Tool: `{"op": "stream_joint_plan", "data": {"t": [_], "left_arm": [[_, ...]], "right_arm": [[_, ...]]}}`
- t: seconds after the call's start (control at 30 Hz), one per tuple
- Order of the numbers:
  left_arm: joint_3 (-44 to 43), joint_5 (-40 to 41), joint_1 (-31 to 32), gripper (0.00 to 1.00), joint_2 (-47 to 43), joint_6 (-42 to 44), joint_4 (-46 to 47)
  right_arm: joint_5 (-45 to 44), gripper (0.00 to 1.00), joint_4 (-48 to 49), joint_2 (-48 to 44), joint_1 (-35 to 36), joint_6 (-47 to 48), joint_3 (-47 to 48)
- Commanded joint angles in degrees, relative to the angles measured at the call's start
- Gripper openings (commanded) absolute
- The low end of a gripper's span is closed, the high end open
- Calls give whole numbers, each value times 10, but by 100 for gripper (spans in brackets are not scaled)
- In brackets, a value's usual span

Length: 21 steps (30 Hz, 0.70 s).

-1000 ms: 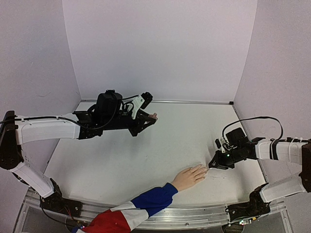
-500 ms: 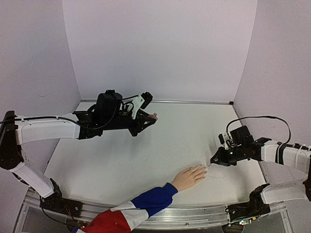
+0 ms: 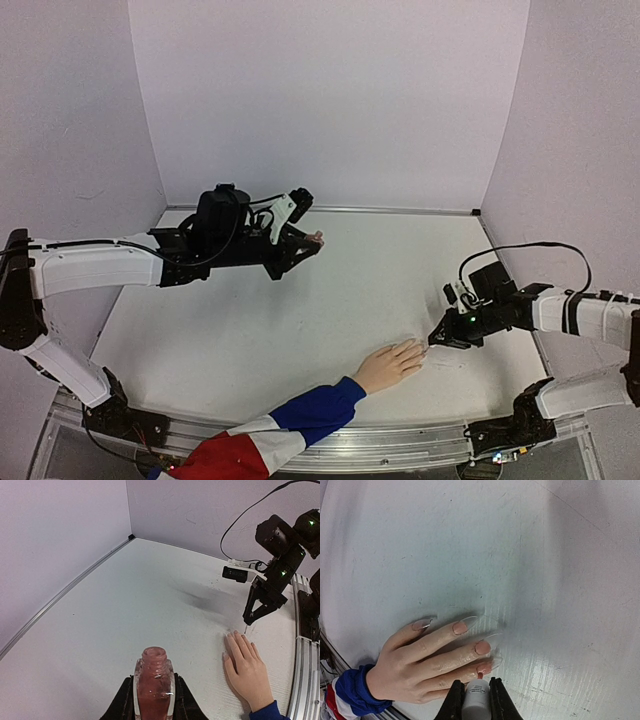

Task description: Paint the nails

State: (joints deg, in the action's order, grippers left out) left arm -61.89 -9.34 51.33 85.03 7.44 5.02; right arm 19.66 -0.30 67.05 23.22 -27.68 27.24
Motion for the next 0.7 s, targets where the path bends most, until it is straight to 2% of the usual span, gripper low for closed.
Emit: {"op": "stream_joint_plan", "data": {"t": [0.0, 0.67], "left_arm": [[-7, -7, 2, 0, -27, -5, 28], [-11, -8, 2, 0, -22, -3, 29]], "right_arm": [[19, 0, -18, 11, 9, 7, 10], [-18, 0, -9, 8, 17, 3, 4]]}}
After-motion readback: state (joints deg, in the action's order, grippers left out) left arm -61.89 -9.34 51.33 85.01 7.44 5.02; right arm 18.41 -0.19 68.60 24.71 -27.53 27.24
